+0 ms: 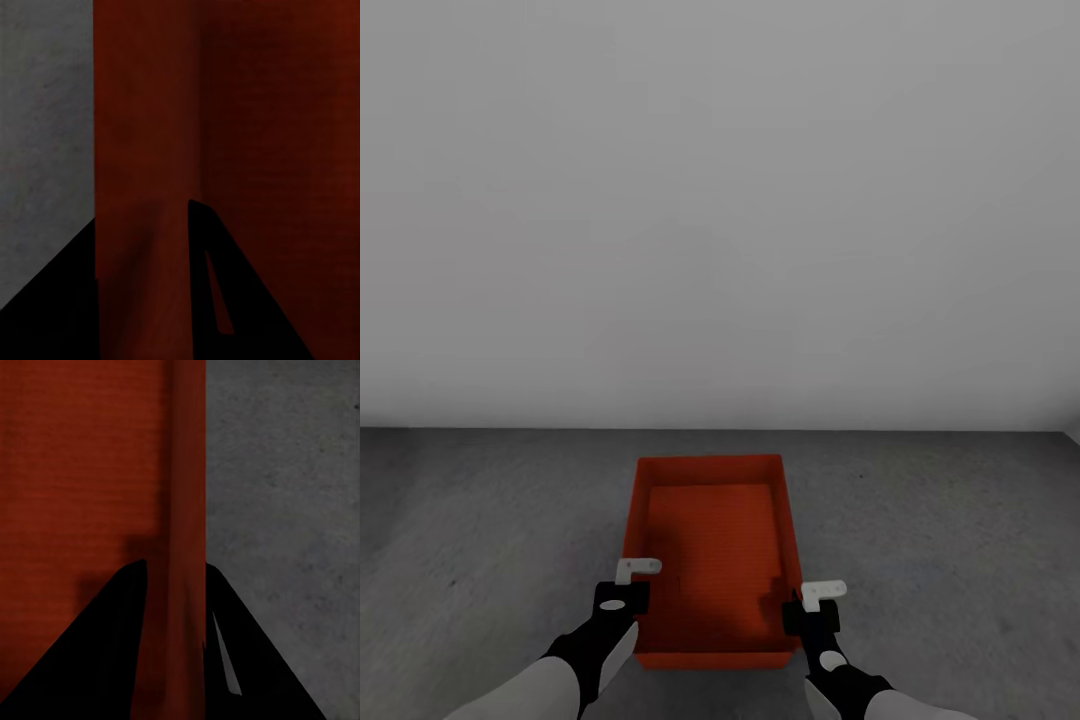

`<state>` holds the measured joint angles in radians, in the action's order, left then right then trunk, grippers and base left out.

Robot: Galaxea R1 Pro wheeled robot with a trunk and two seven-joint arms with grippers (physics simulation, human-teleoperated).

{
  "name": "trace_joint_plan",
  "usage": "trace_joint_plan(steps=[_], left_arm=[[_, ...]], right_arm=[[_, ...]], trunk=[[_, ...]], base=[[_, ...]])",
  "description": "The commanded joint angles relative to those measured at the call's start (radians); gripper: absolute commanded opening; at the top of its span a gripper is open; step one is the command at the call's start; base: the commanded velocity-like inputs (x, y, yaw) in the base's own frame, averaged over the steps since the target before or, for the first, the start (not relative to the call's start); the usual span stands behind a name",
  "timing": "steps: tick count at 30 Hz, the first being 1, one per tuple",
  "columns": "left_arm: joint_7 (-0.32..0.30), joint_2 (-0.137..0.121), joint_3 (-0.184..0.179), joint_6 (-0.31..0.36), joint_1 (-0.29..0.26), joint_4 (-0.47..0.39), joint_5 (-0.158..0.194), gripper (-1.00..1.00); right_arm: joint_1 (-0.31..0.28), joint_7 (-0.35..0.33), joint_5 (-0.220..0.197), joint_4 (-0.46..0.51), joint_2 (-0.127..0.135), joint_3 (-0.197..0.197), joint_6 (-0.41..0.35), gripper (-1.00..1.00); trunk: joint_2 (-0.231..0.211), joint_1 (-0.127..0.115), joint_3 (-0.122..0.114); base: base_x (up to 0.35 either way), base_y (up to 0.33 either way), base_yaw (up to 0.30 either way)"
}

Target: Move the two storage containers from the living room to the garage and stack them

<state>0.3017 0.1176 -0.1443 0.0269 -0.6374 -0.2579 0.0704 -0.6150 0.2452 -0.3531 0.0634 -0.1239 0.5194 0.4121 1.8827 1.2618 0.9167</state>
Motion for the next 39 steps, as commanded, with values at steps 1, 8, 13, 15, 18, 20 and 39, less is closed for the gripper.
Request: trace_joint_plan(steps=[1,8,13,15,18,20,39], left_arm=[[-0.006,0.0,0.023,0.002,0.001,-0.006,0.037,-1.0],[-0.006,0.0,0.023,0.002,0.001,-0.006,0.037,-1.0],[-0.006,0.001,0.023,0.002,0.001,-0.006,0.036,-1.0],[-0.006,0.002,0.023,0.002,0.001,-0.006,0.037,-1.0],[-0.006,0.002,0.023,0.002,0.001,-0.006,0.036,-1.0],[-0.006,0.002,0.023,0.002,0.001,-0.006,0.037,-1.0],[-0.007,0.002,0.02,0.003,0.002,-0.006,0.034,1.0]], right_arm=[[0.0,-0.009,-0.035,-0.005,-0.006,0.002,0.0,-1.0],[0.0,-0.009,-0.035,-0.005,-0.006,0.002,-0.001,-1.0],[0.0,-0.009,-0.035,-0.005,-0.006,0.002,0.0,-1.0],[0.0,-0.009,-0.035,-0.005,-0.005,0.002,0.0,-1.0],[0.0,-0.009,-0.035,-0.005,-0.005,0.002,0.0,-1.0],[0.0,-0.01,-0.035,-0.005,-0.004,0.002,-0.001,-1.0],[0.0,-0.018,-0.031,-0.005,-0.003,0.004,-0.001,1.0]], trunk=[[0.0,0.0,0.001],[0.0,0.0,0.008],[0.0,0.0,0.009],[0.0,0.0,0.009],[0.0,0.0,0.009],[0.0,0.0,0.009],[0.0,0.0,0.009]], base=[[0.0,0.0,0.0],[0.0,0.0,0.0],[0.0,0.0,0.0],[0.0,0.0,0.0],[0.0,0.0,0.0],[0.0,0.0,0.0],[0.0,0.0,0.0]])
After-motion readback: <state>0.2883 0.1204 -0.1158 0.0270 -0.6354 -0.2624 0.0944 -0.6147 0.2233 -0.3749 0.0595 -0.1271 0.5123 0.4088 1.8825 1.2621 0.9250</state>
